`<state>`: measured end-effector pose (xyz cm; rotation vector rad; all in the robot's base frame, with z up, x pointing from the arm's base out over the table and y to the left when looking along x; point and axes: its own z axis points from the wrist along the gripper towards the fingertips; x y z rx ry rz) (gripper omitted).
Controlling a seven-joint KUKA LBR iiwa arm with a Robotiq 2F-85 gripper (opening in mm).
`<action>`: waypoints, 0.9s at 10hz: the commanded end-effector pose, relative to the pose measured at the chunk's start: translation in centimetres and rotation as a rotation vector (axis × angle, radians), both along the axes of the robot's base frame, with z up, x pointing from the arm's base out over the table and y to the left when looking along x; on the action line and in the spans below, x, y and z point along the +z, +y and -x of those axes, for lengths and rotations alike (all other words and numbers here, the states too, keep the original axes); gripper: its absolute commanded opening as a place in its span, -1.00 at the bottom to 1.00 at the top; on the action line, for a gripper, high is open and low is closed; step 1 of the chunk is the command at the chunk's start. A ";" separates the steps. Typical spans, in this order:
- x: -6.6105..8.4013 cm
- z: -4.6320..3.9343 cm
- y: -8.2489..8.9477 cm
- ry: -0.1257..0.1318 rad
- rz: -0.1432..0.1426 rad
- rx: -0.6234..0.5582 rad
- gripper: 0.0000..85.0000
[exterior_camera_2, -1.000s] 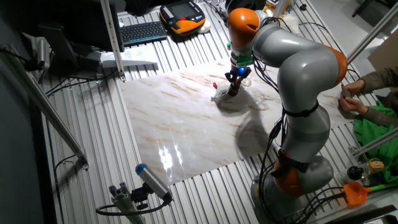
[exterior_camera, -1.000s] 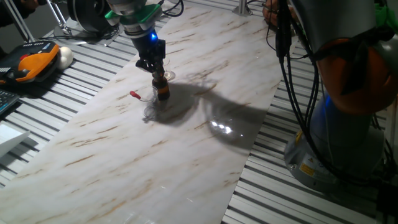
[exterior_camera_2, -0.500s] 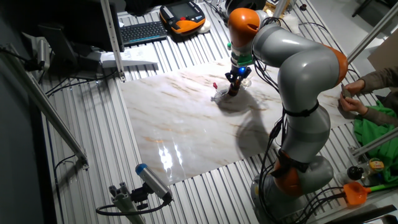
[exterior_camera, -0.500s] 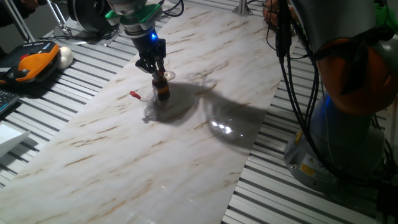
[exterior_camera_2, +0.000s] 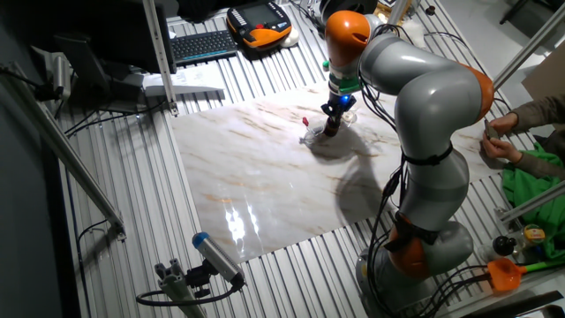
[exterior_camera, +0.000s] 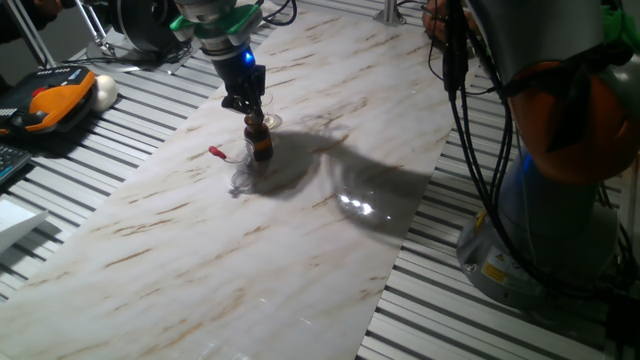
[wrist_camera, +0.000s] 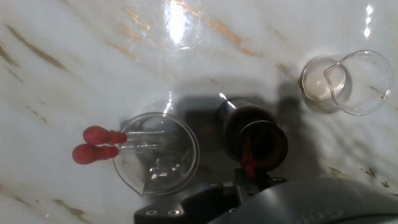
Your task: Transfer liquid using a dropper
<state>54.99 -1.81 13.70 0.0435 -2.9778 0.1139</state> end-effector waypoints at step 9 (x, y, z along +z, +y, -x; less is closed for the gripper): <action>0.5 -0.19 0.1 -0.023 0.001 -0.041 -0.60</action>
